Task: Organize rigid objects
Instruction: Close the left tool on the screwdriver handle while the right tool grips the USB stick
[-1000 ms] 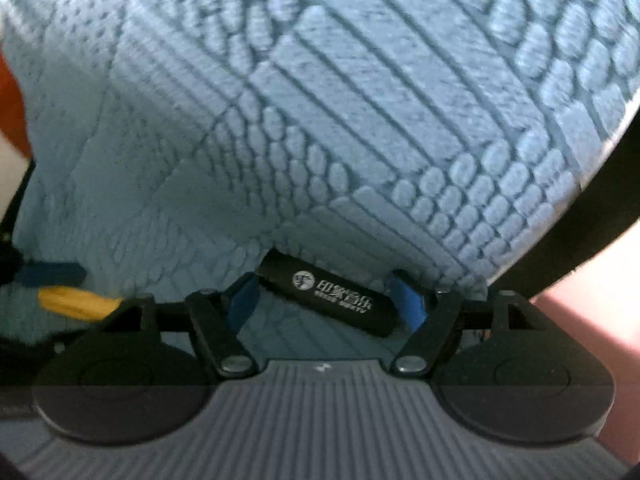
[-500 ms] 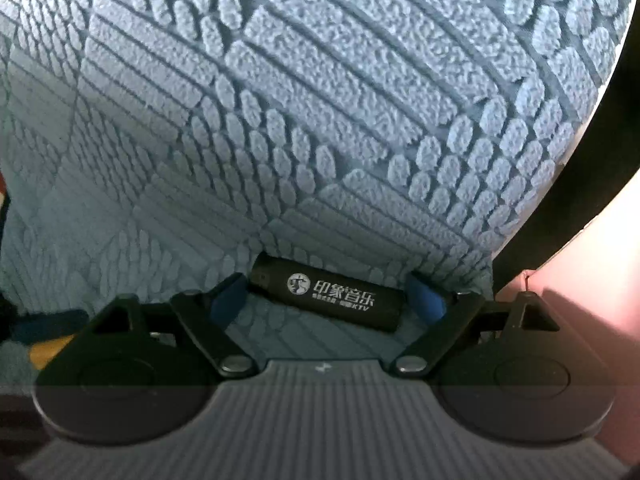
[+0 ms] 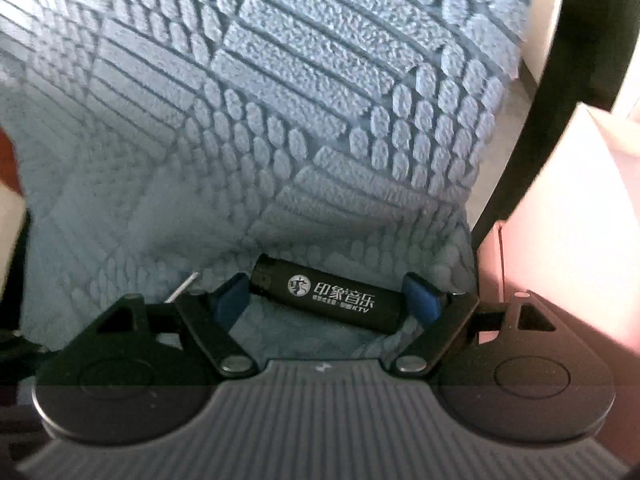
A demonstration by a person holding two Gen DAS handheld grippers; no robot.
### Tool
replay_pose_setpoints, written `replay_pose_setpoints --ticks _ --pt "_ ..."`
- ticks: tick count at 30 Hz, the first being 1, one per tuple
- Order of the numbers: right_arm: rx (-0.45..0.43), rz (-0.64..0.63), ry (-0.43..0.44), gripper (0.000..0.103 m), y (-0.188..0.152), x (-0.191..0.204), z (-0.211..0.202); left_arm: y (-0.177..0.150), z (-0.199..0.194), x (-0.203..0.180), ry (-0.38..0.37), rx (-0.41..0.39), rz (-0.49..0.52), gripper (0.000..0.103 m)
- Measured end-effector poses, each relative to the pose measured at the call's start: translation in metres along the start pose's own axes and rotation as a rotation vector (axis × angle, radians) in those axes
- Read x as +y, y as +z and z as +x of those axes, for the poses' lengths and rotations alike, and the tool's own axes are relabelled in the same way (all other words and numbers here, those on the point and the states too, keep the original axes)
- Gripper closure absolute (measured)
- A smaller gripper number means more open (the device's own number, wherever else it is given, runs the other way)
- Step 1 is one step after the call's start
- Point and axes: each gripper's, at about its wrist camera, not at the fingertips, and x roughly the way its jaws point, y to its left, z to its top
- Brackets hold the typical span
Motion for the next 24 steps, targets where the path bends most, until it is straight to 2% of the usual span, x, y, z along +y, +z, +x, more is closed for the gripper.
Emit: replay_pose_setpoints --ticks 8,18,24 --pt "-0.026 -0.023 -0.007 0.018 -0.034 0.017 -0.029 -0.024 -0.027 0.006 -0.004 -0.018 -0.113 0.079" --pt "-0.072 -0.029 -0.009 0.018 -0.077 0.032 -0.081 -0.048 -0.068 0.008 0.016 -0.097 -0.275 0.080" --pt "-0.091 -0.041 0.004 0.018 -0.097 0.046 -0.097 -0.072 -0.088 0.024 0.022 -0.119 -0.401 0.080"
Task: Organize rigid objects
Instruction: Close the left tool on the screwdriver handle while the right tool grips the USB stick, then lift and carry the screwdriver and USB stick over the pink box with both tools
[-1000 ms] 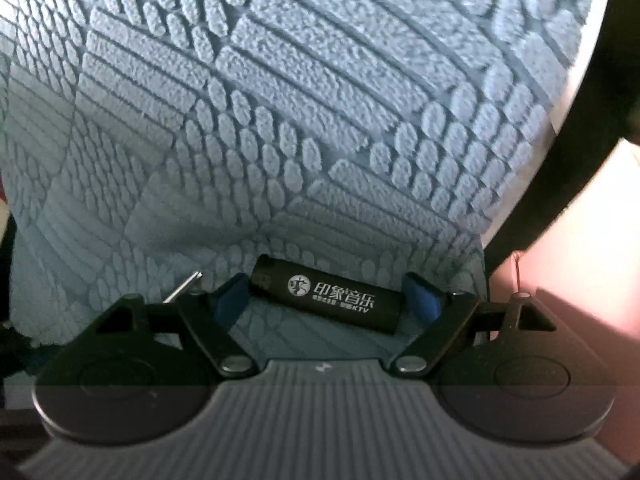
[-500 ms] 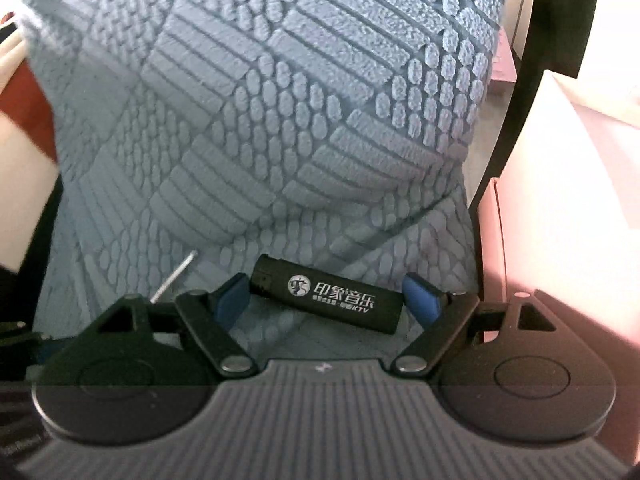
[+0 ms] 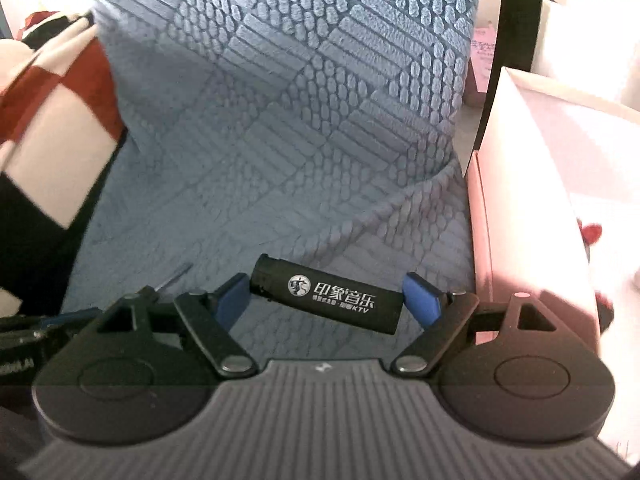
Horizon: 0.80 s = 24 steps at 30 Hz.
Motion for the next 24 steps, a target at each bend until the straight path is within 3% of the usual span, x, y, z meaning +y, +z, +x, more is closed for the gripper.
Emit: replay_pose_setpoints --ticks 9,24 --pt "0.002 -0.018 -0.021 0.018 -0.033 0.013 -0.015 -0.013 -0.014 0.014 -0.027 -0.011 -0.107 0.080" --pt "0.041 -0.084 -0.015 0.018 -0.076 0.027 -0.039 -0.059 -0.027 0.001 -0.049 0.053 -0.096 0.080"
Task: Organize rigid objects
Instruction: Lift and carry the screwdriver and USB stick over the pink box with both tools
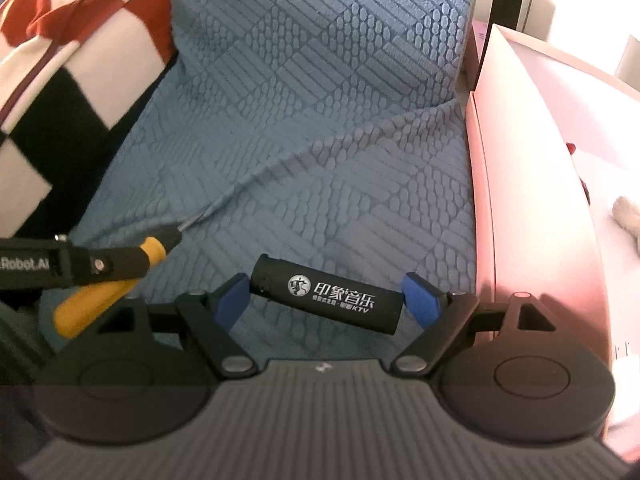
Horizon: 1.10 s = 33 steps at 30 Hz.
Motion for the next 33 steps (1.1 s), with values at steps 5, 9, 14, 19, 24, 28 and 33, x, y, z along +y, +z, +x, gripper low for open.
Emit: replay_pose_setpoints --ticks 5,9,14,19,24,28,33 --pt "0.037 -0.048 0.001 0.018 -0.011 0.006 0.005 -0.008 0.005 -0.003 0.022 0.009 0.016 0.080" --pt "0.043 -0.079 -0.018 0.018 -0.016 0.007 0.007 -0.008 0.013 -0.002 0.042 0.035 0.007 0.075" --pt "0.037 -0.056 -0.015 0.018 -0.018 0.002 0.006 -0.007 0.014 -0.010 0.039 -0.006 0.041 0.050" --pt "0.038 -0.039 -0.016 0.018 -0.019 -0.003 0.008 -0.010 0.017 -0.027 0.062 -0.029 0.147 0.051" --pt "0.038 -0.044 -0.025 0.018 -0.020 -0.002 0.009 -0.010 0.026 -0.037 0.089 -0.028 0.199 0.056" --pt "0.038 -0.047 -0.026 0.018 -0.019 0.000 0.011 -0.007 0.037 -0.038 0.097 0.006 0.206 0.063" --pt "0.065 -0.004 0.025 0.018 -0.020 0.002 0.016 -0.004 0.046 -0.033 0.052 0.034 0.174 0.068"
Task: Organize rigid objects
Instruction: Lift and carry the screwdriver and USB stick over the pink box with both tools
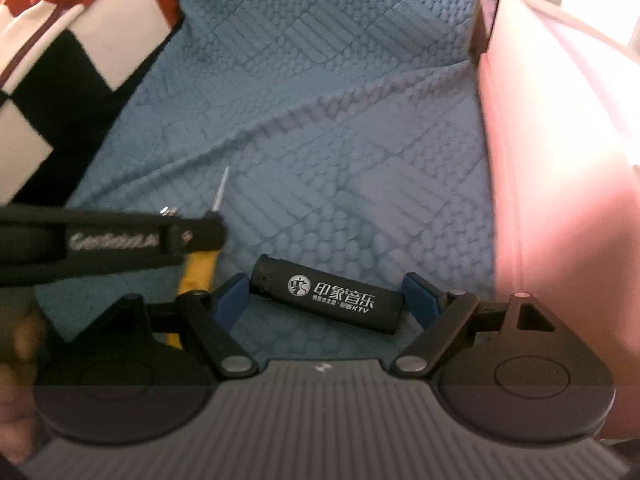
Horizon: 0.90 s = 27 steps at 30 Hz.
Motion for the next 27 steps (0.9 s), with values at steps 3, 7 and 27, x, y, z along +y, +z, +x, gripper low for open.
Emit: replay_pose_setpoints --ticks 3,7,27 --pt "0.006 -0.021 -0.022 0.018 -0.003 0.007 0.004 -0.001 0.000 -0.001 0.002 0.000 0.016 0.073" --pt "0.004 -0.019 -0.021 0.018 -0.001 0.008 0.007 -0.001 -0.001 0.002 -0.019 0.008 0.003 0.080" --pt "-0.084 0.037 -0.005 0.018 0.007 -0.004 -0.030 0.005 -0.039 0.009 -0.117 -0.072 -0.107 0.082"
